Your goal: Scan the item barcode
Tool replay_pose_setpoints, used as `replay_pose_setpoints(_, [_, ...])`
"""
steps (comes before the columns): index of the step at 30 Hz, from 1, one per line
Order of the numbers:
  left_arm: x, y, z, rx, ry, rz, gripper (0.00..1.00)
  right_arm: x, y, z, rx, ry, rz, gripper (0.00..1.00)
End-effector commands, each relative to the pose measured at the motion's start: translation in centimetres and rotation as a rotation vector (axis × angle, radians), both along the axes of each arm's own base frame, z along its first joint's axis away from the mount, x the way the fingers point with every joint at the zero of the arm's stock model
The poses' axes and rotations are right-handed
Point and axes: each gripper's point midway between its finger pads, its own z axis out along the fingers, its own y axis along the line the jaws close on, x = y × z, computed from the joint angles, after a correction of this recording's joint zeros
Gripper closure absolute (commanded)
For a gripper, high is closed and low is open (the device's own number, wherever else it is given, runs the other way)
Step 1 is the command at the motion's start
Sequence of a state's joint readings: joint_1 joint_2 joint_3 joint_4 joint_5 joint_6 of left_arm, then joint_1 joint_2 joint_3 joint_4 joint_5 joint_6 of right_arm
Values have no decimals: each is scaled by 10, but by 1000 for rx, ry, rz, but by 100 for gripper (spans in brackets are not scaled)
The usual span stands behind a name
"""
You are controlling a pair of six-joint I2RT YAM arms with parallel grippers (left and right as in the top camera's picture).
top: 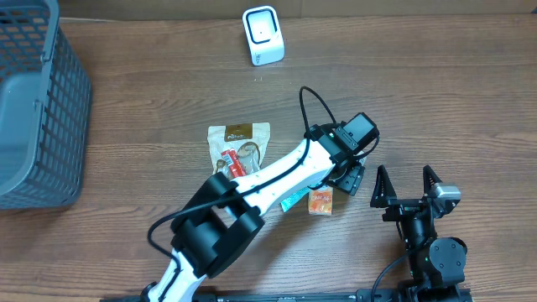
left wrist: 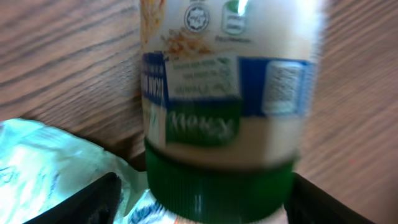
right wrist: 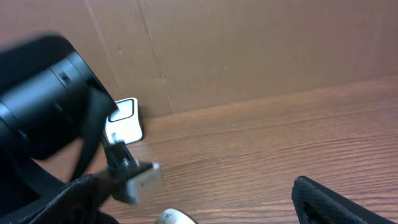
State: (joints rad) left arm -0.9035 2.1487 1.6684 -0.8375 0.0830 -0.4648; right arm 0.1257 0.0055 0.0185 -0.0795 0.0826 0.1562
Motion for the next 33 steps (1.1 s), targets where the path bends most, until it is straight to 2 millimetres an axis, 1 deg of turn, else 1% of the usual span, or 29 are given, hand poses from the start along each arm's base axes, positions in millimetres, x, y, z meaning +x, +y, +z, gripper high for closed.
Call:
replay_pose_setpoints(1, [3, 2, -15, 30, 3, 18, 25, 1, -2, -3, -3, 3, -8, 0])
replay_pose_setpoints(9, [6, -4, -13, 3, -11, 11, 26, 1, -2, -3, -3, 3, -8, 0])
replay_pose_setpoints(23, [13, 0, -13, 2, -18, 23, 26, 1, -2, -3, -3, 3, -8, 0])
replay_pose_setpoints(28, [21, 3, -12, -5, -22, 38, 26, 1, -2, -3, -3, 3, -8, 0])
replay_pose_setpoints(33, [30, 10, -10, -6, -30, 37, 30, 1, -2, -3, -3, 3, -8, 0])
